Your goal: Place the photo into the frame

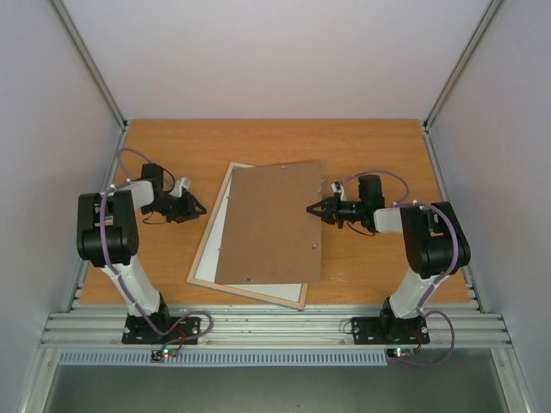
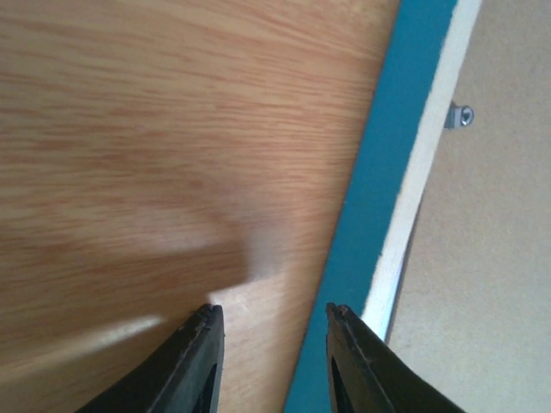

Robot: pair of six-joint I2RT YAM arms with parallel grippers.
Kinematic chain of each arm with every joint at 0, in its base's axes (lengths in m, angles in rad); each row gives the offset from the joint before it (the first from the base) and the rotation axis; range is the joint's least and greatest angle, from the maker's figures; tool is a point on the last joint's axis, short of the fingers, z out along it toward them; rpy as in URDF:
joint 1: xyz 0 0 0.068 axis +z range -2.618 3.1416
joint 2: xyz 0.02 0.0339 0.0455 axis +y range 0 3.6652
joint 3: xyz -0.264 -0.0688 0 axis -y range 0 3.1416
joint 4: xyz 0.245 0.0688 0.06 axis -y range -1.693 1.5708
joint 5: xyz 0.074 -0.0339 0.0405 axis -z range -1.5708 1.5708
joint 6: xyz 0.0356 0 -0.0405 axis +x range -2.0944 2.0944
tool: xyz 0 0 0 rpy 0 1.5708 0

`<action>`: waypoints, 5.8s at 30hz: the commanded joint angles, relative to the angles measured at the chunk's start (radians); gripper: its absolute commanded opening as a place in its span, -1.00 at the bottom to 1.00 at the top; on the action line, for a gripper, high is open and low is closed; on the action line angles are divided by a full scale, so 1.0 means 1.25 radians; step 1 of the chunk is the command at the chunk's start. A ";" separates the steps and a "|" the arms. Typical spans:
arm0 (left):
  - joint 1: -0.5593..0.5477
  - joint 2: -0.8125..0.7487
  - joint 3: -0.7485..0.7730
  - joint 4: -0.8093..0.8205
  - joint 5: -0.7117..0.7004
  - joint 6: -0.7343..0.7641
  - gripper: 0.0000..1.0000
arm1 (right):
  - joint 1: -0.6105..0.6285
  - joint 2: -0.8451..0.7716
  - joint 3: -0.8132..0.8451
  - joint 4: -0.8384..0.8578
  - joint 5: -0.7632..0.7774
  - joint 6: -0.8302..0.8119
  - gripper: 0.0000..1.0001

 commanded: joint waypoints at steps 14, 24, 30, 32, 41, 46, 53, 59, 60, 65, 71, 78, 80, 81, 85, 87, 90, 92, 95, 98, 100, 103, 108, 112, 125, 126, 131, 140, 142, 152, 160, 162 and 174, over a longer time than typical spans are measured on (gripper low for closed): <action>-0.034 0.014 -0.101 0.103 0.163 -0.071 -0.62 | 0.011 0.119 0.090 0.068 0.140 0.145 -0.98; -0.037 0.014 -0.121 0.153 0.108 -0.125 -0.71 | 0.010 0.009 0.022 -0.085 0.094 0.133 -0.98; -0.035 0.016 -0.109 0.126 0.088 -0.111 -0.75 | -0.006 -0.021 0.030 -0.073 0.090 0.164 -0.98; -0.032 0.009 -0.114 0.129 0.084 -0.109 -0.76 | -0.015 -0.038 0.013 -0.069 0.083 0.165 -0.98; -0.029 0.005 -0.116 0.127 0.081 -0.105 -0.73 | -0.021 -0.124 -0.017 -0.119 0.137 0.099 -0.98; -0.040 0.005 -0.113 0.126 0.094 -0.102 -0.73 | -0.012 -0.029 -0.004 -0.066 0.179 0.024 -0.98; -0.101 -0.016 -0.135 0.162 0.151 -0.135 -0.67 | -0.035 0.064 0.060 0.008 0.171 0.045 -0.98; -0.178 0.003 -0.167 0.248 0.201 -0.186 -0.65 | -0.068 0.119 0.158 -0.050 0.128 -0.001 -0.98; -0.180 0.011 -0.166 0.255 0.207 -0.192 -0.64 | -0.072 0.125 0.167 -0.051 0.120 -0.003 -0.98; -0.181 0.042 -0.178 0.309 0.239 -0.235 -0.56 | -0.088 0.123 0.156 -0.039 0.084 0.034 -0.98; -0.171 0.059 -0.173 0.327 0.222 -0.254 -0.55 | -0.089 0.068 0.089 -0.026 0.004 0.079 -0.98; -0.156 0.054 -0.178 0.320 0.197 -0.251 -0.55 | -0.096 0.000 0.105 -0.080 -0.045 0.142 -0.98; -0.156 0.053 -0.177 0.316 0.193 -0.248 -0.55 | -0.096 -0.012 0.107 -0.094 -0.047 0.141 -0.98; -0.156 0.052 -0.176 0.314 0.190 -0.246 -0.55 | -0.097 -0.016 0.110 -0.113 -0.045 0.123 -0.98; -0.154 0.048 -0.175 0.304 0.183 -0.236 -0.56 | -0.131 -0.020 0.112 -0.232 -0.013 0.014 -0.98; -0.154 0.047 -0.178 0.307 0.178 -0.233 -0.56 | -0.131 -0.024 0.085 -0.225 0.013 0.001 -0.98; -0.155 0.051 -0.182 0.314 0.174 -0.238 -0.56 | -0.112 -0.034 0.035 -0.129 0.056 0.011 -0.98; -0.156 0.056 -0.179 0.312 0.172 -0.237 -0.56 | -0.111 -0.005 0.053 -0.124 0.041 -0.031 -0.98; -0.156 0.056 -0.177 0.306 0.167 -0.232 -0.56 | -0.111 -0.001 0.085 -0.201 0.055 -0.118 -0.98; -0.157 0.055 -0.180 0.310 0.166 -0.232 -0.56 | -0.111 -0.046 0.058 -0.214 0.107 -0.152 -0.98; -0.159 0.056 -0.181 0.314 0.163 -0.233 -0.56 | -0.111 -0.046 0.047 -0.193 0.111 -0.158 -0.98; -0.165 0.062 -0.179 0.314 0.162 -0.234 -0.56 | -0.089 -0.013 0.046 -0.161 0.122 -0.153 -0.98; -0.172 0.053 -0.182 0.311 0.160 -0.229 -0.57 | -0.076 0.020 0.039 -0.089 0.134 -0.123 -0.98; -0.173 0.060 -0.180 0.307 0.155 -0.224 -0.57 | -0.076 0.020 0.059 -0.071 0.126 -0.111 -0.98; -0.172 0.071 -0.166 0.286 0.143 -0.210 -0.58 | -0.098 -0.043 0.058 -0.071 0.059 -0.084 -0.98; -0.172 0.070 -0.166 0.286 0.143 -0.209 -0.58 | -0.099 -0.036 0.069 -0.086 0.062 -0.096 -0.98; -0.171 0.068 -0.166 0.283 0.142 -0.207 -0.58 | -0.100 -0.003 0.094 -0.087 0.064 -0.110 -0.98; -0.170 0.078 -0.162 0.281 0.144 -0.206 -0.58 | -0.132 -0.048 0.095 -0.110 0.000 -0.104 -0.98; -0.170 0.081 -0.159 0.279 0.143 -0.207 -0.58 | -0.133 -0.061 0.092 -0.123 0.001 -0.110 -0.98; -0.170 0.080 -0.157 0.274 0.138 -0.205 -0.58 | -0.129 -0.008 0.078 -0.098 0.068 -0.088 -0.98; -0.183 0.088 -0.159 0.282 0.143 -0.209 -0.60 | -0.052 0.046 0.038 -0.016 0.118 -0.075 -0.98; -0.186 0.090 -0.158 0.285 0.143 -0.210 -0.65 | -0.044 0.067 0.034 0.007 0.131 -0.070 -0.97; -0.206 0.110 -0.156 0.297 0.159 -0.224 -0.74 | -0.004 0.161 0.017 0.097 0.137 -0.086 -0.98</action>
